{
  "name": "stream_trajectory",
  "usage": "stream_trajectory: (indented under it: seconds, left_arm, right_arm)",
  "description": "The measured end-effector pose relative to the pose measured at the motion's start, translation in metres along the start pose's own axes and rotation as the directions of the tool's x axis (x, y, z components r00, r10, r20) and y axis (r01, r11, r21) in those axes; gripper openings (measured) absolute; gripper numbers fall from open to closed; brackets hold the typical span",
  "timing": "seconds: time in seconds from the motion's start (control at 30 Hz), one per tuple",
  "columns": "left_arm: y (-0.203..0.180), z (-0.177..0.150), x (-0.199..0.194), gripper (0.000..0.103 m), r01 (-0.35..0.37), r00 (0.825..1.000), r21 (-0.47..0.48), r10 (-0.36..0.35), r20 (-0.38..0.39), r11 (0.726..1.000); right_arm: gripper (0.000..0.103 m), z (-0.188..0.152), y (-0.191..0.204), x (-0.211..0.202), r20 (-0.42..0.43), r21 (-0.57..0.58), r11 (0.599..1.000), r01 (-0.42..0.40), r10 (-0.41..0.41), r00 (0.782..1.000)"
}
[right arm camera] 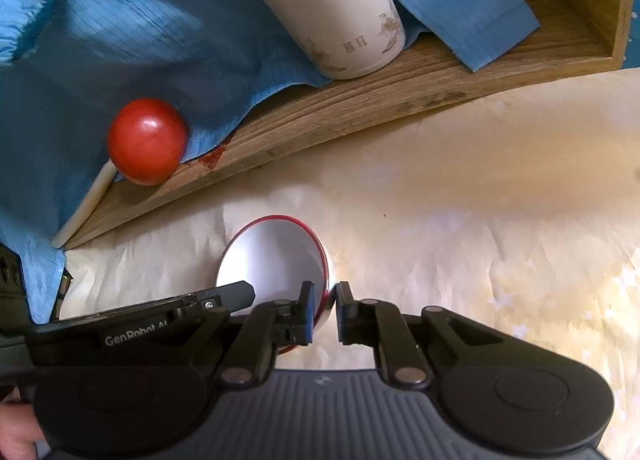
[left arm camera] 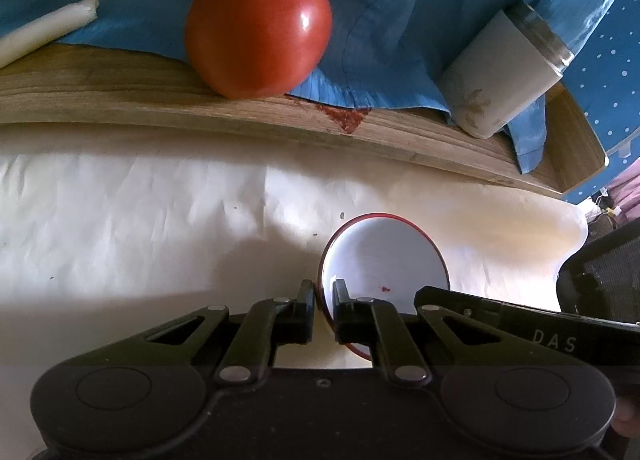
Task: Organize plates and bowls
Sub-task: 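Lift the white bowl with both grippers and carry it to the steel bowl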
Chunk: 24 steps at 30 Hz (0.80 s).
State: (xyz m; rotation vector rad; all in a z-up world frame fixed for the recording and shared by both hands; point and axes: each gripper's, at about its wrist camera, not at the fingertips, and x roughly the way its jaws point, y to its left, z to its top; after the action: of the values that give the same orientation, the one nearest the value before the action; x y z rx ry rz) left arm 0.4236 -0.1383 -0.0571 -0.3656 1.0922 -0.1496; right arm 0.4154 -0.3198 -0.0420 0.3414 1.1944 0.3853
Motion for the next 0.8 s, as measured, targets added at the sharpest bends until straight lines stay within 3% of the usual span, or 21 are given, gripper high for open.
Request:
stream_trajectory:
  seconds: [0.37,0.8]
  left_arm:
    - [-0.010,-0.004,-0.032,0.009,0.028,0.998,0.036,-0.030,0.063,0.999]
    - [-0.042,-0.014,-0.057,0.009,0.109,0.991,0.140,-0.119,0.067,0.984]
  right_arm:
    - [0.012,-0.011,0.007,-0.036,0.075,-0.002,1.000,-0.005,0.005,0.997]
    - [0.012,-0.035,-0.003,-0.088,0.188,0.073,0.997,0.016,-0.030,0.982]
